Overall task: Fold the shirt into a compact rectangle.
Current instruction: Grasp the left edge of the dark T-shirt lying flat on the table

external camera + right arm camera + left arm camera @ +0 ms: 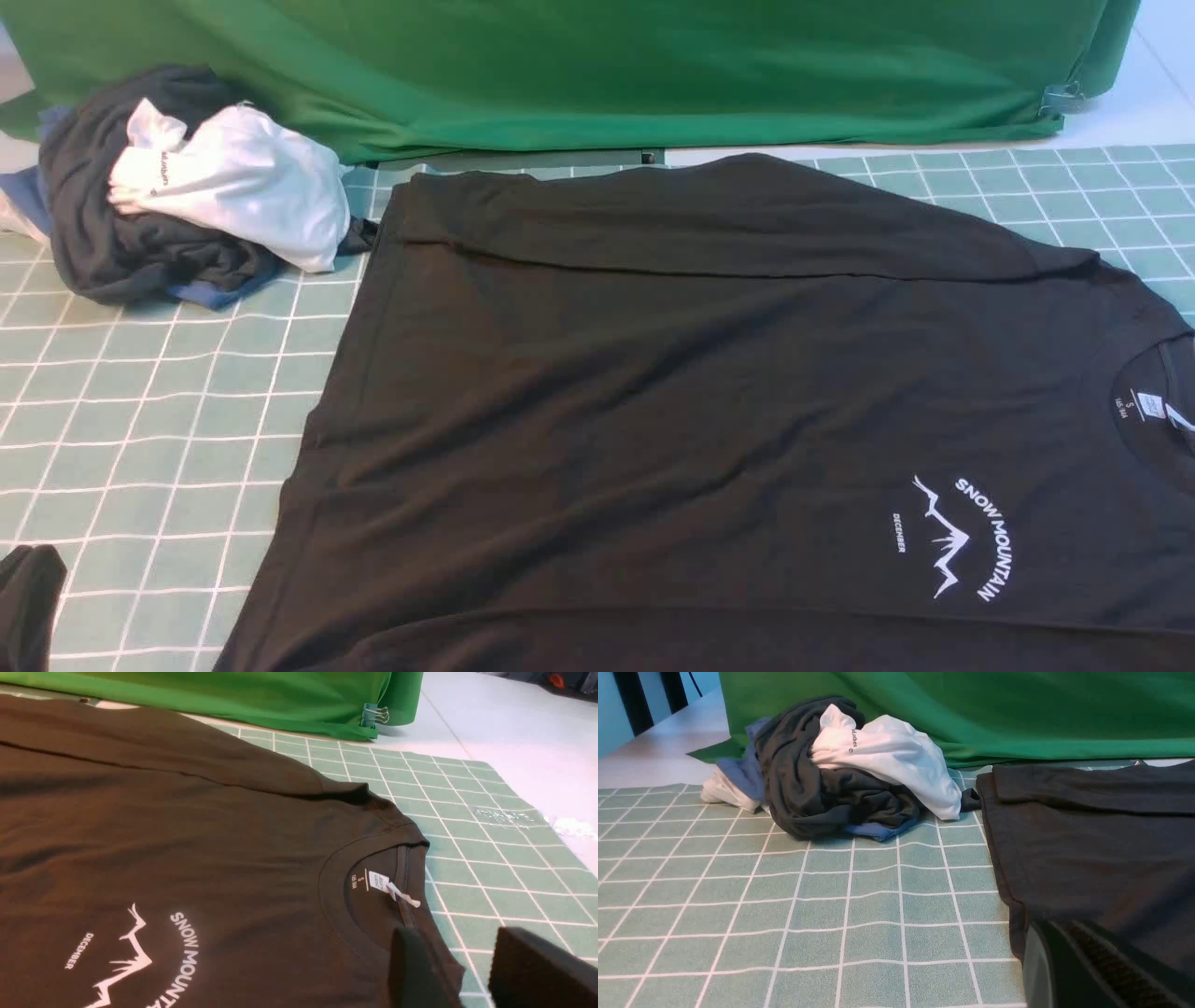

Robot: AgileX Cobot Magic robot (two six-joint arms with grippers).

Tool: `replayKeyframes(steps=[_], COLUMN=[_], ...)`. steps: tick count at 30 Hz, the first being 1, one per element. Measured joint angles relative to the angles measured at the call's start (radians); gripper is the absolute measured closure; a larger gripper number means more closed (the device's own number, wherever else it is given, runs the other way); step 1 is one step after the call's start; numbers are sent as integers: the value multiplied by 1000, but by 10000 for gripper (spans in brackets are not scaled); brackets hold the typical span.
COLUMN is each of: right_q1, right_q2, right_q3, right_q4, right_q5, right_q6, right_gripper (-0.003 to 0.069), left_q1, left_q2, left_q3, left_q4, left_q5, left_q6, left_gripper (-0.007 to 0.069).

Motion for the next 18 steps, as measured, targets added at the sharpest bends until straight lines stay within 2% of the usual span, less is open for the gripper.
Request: replayKeyframes(steps=[12, 15, 17, 18], right_q1=[0, 0, 0, 0], right_q2=[0, 0, 0, 0], right_q3=[0, 0, 0, 0], right_q4=[0, 0, 0, 0], right_q5=[0, 0, 0, 0], right_q6=[0, 0, 0, 0], right_gripper=[415, 415, 415, 415], left_q1=[0, 0, 0, 0], left_q2=[0, 0, 0, 0], left_q3=[0, 0, 0, 0], left_q4=[16, 88, 199, 217], left_q5=[0, 0, 0, 0], left_q6=[9, 50, 110, 119], left_gripper=[608, 608, 608, 608])
